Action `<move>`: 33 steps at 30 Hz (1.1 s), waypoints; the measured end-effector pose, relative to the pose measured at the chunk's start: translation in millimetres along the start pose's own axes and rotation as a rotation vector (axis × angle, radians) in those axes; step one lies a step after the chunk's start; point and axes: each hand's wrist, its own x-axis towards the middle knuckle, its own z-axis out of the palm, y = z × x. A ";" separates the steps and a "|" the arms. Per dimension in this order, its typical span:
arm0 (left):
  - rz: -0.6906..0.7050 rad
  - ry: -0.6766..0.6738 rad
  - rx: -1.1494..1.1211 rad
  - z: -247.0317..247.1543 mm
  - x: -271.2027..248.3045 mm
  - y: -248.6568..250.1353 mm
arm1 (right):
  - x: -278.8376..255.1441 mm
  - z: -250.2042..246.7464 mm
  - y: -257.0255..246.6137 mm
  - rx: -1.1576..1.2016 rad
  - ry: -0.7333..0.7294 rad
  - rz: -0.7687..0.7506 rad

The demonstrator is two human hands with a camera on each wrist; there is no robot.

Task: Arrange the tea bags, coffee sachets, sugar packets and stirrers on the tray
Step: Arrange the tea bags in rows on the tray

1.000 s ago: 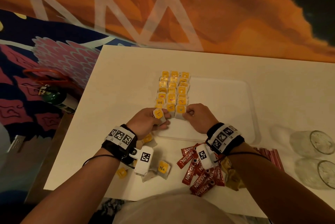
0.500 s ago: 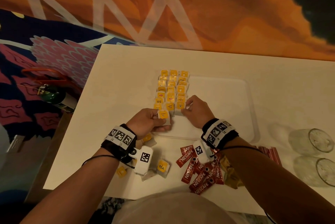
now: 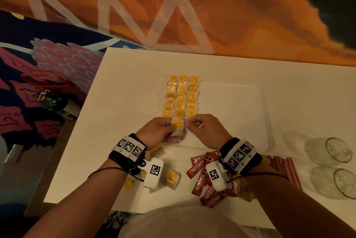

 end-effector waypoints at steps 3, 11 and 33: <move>0.007 -0.005 0.010 2.6 1.3 -0.8 | -3.5 8.6 4.1 0.021 -0.040 -0.007; 0.022 -0.035 0.045 11.1 -1.7 1.2 | -4.9 18.5 9.6 0.051 -0.006 -0.019; 0.174 0.285 0.961 -11.6 24.0 6.6 | 23.4 -2.3 24.2 -0.213 -0.056 0.155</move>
